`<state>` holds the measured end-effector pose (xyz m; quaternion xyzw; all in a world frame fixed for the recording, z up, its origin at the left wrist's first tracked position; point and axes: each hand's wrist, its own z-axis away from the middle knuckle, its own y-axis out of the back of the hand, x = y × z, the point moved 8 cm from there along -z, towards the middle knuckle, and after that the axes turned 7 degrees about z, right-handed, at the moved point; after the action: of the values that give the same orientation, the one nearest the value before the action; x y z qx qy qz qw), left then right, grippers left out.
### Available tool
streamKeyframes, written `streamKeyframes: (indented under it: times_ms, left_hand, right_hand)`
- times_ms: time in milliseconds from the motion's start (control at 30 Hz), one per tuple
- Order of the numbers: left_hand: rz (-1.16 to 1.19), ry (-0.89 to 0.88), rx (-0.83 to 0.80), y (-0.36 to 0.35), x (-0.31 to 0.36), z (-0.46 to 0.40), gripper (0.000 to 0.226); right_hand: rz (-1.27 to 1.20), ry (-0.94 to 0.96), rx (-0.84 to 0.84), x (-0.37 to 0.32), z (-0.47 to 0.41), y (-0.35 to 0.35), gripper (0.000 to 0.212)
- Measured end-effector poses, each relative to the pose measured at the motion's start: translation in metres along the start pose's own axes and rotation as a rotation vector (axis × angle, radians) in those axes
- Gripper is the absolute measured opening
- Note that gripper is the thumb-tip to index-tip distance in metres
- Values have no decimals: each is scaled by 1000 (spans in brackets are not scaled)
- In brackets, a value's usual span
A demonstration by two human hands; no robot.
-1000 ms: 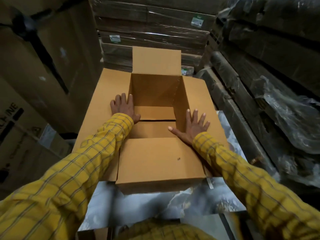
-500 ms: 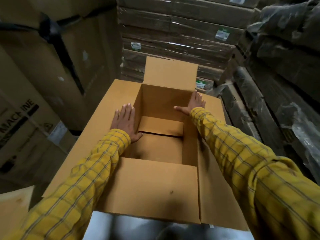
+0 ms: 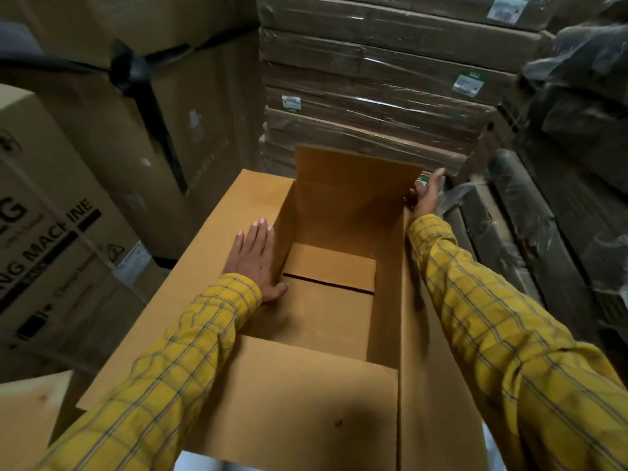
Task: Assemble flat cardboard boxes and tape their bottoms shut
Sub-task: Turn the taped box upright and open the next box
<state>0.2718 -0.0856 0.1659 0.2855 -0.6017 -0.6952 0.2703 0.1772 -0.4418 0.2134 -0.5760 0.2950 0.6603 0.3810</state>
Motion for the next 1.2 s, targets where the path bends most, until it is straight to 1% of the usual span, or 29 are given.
streamKeyframes:
  times_ms: [33, 67, 100, 133, 167, 200, 233, 300, 367, 433, 467, 500, 633, 733, 933, 1033, 1133, 1167, 1200]
  left_hand:
    - [9, 1, -3, 0, 0, 0, 126]
    - [16, -3, -3, 0, 0, 1, 126]
    - [18, -8, -1, 0, 1, 1, 126]
    - [16, -12, 1, 1, 1, 2, 126]
    - [12, -12, 2, 1, 1, 2, 126]
    - [7, -10, 2, 2, 1, 2, 126]
    - [0, -8, 2, 2, 0, 2, 126]
    - [-13, -10, 0, 3, 1, 3, 126]
    - [-10, -13, -5, 4, 1, 3, 126]
    - [-4, -14, -13, 4, 1, 5, 127]
    - [-6, -13, -15, 4, 1, 5, 127]
    - [-9, -13, -17, 5, 1, 6, 128]
    - [-6, -30, -38, 6, 0, 6, 128]
    - [16, -59, -49, 8, -3, 8, 125]
    - [58, -135, -68, 17, -13, 6, 104]
    - [103, -58, -25, 31, -39, 5, 101]
    - [144, 77, -5, 47, -77, 8, 111]
    - [207, 135, -8, 51, -91, 9, 117]
    - [335, 208, -21, 56, -104, 11, 122]
  right_hand:
    - [14, -3, 12, 0, 3, 4, 62]
    - [49, -30, -36, 9, 2, 5, 69]
    - [194, -36, -68, 15, 7, 7, 73]
    - [389, 10, -101, 18, 9, 8, 66]
    - [574, 76, -134, 21, 12, 9, 51]
    - [778, 156, -143, 25, 15, 11, 42]
    - [951, 251, -187, 29, 25, 8, 46]
    - [1196, 341, -276, 34, 43, -1, 63]
    - [1432, 328, -300, 40, 44, -5, 67]
    - [1725, 235, -341, 46, 42, -7, 67]
    - [1832, 203, -358, 46, 47, -10, 68]
    - [1880, 170, -367, 48, 54, -12, 68]
    - [1858, 81, -318, 60, 88, -7, 65]
    - [1878, 73, -325, 65, 112, -2, 68]
    - [1858, 1, -315, 71, 142, 2, 75]
    - [1838, -33, -309, 72, 153, 3, 81]
    - [1783, -48, -310, 70, 161, 4, 82]
    - [1749, -52, -309, 69, 161, 4, 82]
    - [1715, -57, -309, 69, 162, 5, 81]
